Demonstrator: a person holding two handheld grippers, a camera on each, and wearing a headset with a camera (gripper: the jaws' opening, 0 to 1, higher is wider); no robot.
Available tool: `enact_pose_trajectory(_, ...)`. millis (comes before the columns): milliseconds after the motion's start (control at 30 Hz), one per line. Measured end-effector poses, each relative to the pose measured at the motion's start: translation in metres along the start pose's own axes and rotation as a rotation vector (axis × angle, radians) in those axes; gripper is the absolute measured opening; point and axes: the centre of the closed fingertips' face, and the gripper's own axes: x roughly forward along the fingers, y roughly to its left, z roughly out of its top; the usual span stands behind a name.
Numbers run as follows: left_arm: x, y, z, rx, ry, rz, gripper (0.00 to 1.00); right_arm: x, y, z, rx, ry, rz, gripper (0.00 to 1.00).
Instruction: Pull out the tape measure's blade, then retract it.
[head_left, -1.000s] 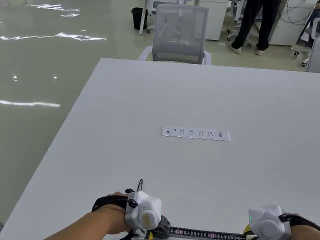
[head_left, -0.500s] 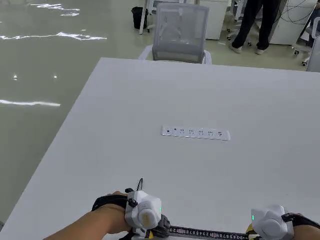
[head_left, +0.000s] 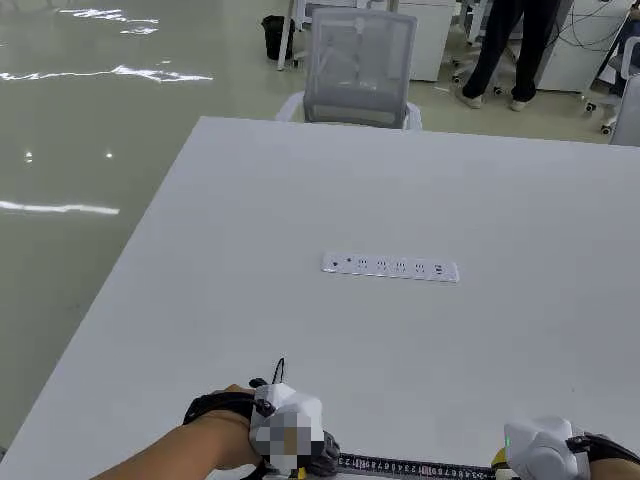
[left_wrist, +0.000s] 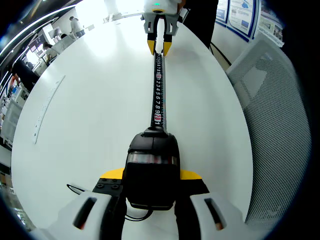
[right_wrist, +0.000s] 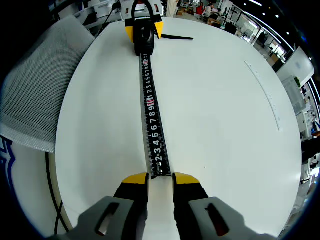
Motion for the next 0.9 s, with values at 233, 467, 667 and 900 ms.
enact_pose_trajectory(233,0.001,0.000,0.000,-0.001,0.000,-0.001,0.33,-0.005,-0.009,0.006,0.051,-0.050,-0.045,0.46)
enact_pose_trajectory(467,0.001,0.000,-0.001,-0.003,-0.002,-0.002,0.33,-0.010,-0.013,0.006,0.103,-0.066,-0.071,0.51)
enact_pose_trajectory(667,0.001,0.001,-0.001,-0.006,-0.003,-0.002,0.33,-0.011,-0.013,0.002,0.163,-0.069,-0.078,0.57)
enact_pose_trajectory(900,0.001,0.001,-0.001,-0.004,-0.004,-0.005,0.33,-0.017,-0.020,0.008,0.308,-0.154,-0.123,0.80)
